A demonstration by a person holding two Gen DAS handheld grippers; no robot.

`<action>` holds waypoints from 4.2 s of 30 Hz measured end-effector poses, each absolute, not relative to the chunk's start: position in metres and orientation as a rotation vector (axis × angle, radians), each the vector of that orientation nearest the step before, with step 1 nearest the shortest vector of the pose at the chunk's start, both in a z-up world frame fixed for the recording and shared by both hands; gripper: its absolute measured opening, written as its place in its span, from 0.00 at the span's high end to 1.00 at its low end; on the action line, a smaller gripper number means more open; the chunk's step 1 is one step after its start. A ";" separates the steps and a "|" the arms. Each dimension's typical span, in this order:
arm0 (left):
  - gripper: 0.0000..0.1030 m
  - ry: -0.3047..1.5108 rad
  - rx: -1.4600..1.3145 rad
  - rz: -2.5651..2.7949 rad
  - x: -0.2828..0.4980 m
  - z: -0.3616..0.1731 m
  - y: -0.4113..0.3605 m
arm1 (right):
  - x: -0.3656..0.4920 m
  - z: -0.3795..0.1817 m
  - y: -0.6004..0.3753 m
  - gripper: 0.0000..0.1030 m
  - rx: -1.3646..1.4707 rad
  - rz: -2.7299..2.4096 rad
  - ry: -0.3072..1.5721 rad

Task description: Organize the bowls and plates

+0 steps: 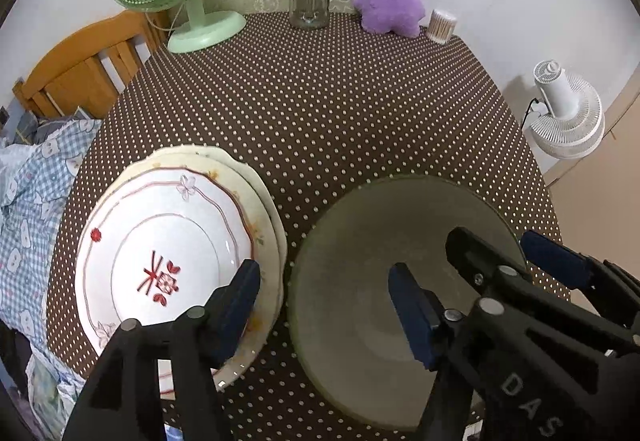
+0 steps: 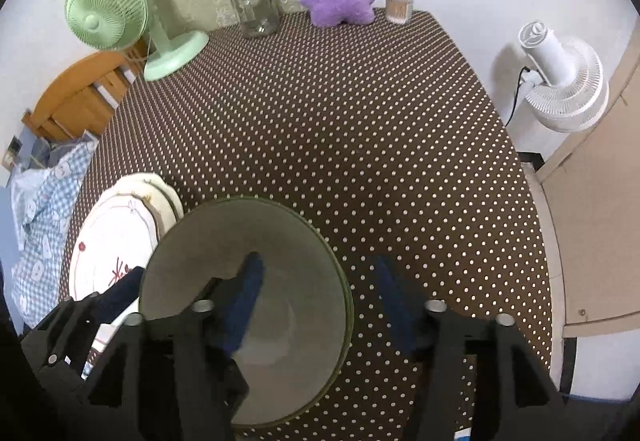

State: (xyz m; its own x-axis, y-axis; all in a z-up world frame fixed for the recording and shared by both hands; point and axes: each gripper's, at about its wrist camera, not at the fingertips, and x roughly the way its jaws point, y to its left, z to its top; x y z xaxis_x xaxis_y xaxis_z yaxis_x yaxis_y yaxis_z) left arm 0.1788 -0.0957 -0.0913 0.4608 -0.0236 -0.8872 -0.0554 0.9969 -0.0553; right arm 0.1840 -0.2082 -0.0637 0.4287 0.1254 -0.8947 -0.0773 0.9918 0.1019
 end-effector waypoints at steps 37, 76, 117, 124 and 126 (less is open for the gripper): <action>0.36 1.191 -0.091 -0.196 0.197 -0.132 -0.091 | 0.200 -0.106 -0.215 0.36 0.191 0.080 1.223; 0.49 1.173 -0.125 -0.094 0.184 -0.106 -0.120 | 0.196 -0.085 -0.230 0.51 0.100 0.235 1.245; 0.50 1.118 -0.131 -0.093 0.188 -0.059 -0.004 | 0.191 -0.025 -0.109 0.50 0.081 0.234 1.194; 0.50 1.139 -0.129 -0.105 0.194 -0.068 0.035 | 0.195 -0.031 -0.067 0.50 0.094 0.218 1.209; 0.49 1.151 -0.131 -0.110 0.195 -0.072 0.046 | 0.195 -0.033 -0.059 0.50 0.099 0.213 1.218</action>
State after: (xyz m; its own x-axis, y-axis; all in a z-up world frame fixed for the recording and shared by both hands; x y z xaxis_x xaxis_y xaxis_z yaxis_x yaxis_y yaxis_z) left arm 0.1953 0.0458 -0.0719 0.4041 -0.1541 -0.9017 0.0192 0.9869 -0.1600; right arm 0.1945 -0.0587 -0.0335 0.3287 0.2152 -0.9196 -0.1091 0.9758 0.1893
